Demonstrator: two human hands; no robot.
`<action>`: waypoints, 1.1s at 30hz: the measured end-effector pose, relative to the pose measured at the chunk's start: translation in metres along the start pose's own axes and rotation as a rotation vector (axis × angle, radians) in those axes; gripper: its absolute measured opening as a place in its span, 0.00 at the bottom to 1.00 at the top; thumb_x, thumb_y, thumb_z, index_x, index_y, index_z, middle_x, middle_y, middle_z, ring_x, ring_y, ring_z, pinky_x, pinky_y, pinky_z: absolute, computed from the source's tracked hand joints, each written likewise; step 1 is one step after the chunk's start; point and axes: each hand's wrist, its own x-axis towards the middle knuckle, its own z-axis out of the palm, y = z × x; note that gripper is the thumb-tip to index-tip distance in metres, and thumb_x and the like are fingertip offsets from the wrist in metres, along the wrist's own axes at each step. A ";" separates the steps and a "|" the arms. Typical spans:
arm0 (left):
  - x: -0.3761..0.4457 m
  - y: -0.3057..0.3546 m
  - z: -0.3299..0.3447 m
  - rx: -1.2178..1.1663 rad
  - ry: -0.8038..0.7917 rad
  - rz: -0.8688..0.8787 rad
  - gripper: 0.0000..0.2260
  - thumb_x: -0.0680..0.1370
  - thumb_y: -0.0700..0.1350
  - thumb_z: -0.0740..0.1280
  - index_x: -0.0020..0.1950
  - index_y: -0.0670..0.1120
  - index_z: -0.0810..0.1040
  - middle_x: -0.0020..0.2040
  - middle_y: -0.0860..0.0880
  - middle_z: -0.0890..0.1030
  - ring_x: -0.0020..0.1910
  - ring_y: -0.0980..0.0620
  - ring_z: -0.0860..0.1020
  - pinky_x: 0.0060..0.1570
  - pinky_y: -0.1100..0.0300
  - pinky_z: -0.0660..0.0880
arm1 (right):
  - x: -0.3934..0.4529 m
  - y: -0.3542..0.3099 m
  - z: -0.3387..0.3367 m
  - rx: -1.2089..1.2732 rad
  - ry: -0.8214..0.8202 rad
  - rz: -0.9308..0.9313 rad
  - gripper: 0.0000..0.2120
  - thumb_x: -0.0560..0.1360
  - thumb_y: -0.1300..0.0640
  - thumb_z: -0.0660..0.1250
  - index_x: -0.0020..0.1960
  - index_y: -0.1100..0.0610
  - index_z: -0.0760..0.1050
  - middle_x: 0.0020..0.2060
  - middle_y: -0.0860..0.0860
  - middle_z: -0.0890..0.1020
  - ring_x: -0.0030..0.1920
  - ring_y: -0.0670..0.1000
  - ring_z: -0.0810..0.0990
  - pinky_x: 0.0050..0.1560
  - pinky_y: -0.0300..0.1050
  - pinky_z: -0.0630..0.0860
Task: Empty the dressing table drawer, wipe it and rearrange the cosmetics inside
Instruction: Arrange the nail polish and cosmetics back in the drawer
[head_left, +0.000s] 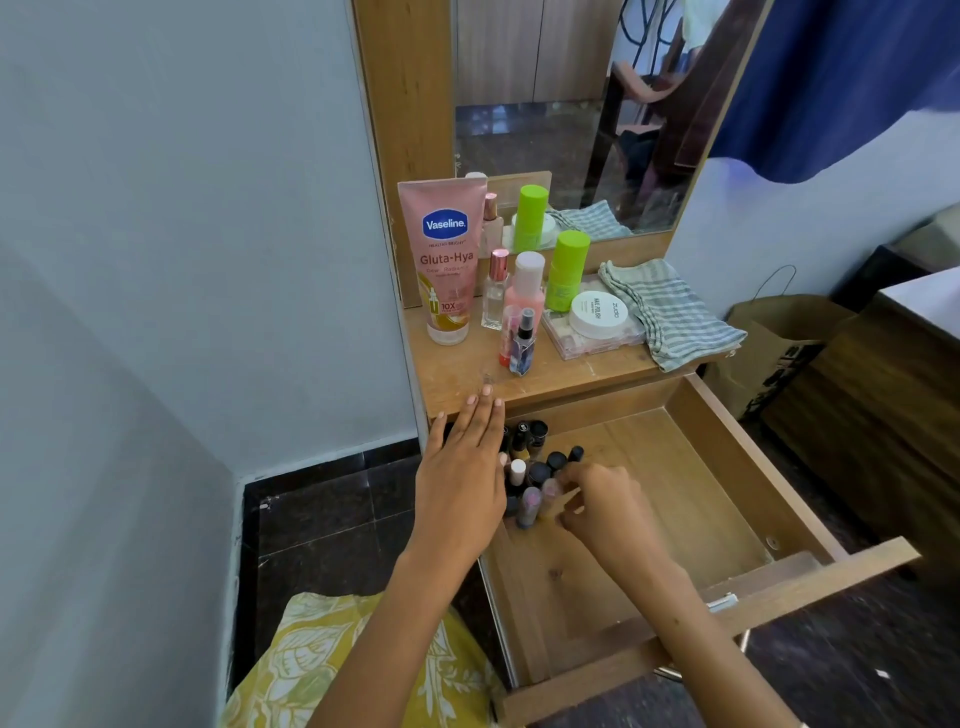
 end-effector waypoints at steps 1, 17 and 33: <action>0.000 0.000 -0.001 -0.005 -0.005 -0.005 0.25 0.83 0.47 0.50 0.77 0.49 0.43 0.77 0.52 0.42 0.75 0.56 0.42 0.73 0.55 0.39 | -0.001 0.000 -0.004 -0.030 0.010 0.007 0.14 0.70 0.63 0.68 0.53 0.49 0.77 0.46 0.49 0.82 0.45 0.51 0.82 0.45 0.47 0.79; -0.001 0.003 -0.006 -0.045 -0.016 -0.036 0.26 0.82 0.46 0.52 0.77 0.49 0.44 0.77 0.53 0.43 0.76 0.57 0.43 0.74 0.54 0.41 | 0.065 -0.064 -0.050 0.516 0.467 0.028 0.15 0.68 0.46 0.75 0.51 0.50 0.78 0.41 0.43 0.82 0.41 0.45 0.81 0.45 0.47 0.77; -0.003 0.002 -0.004 -0.034 -0.005 -0.014 0.27 0.82 0.46 0.51 0.77 0.49 0.40 0.76 0.53 0.38 0.75 0.56 0.39 0.70 0.56 0.35 | 0.001 0.013 -0.043 0.351 0.199 0.086 0.07 0.64 0.56 0.78 0.37 0.50 0.80 0.34 0.44 0.81 0.37 0.43 0.80 0.40 0.46 0.80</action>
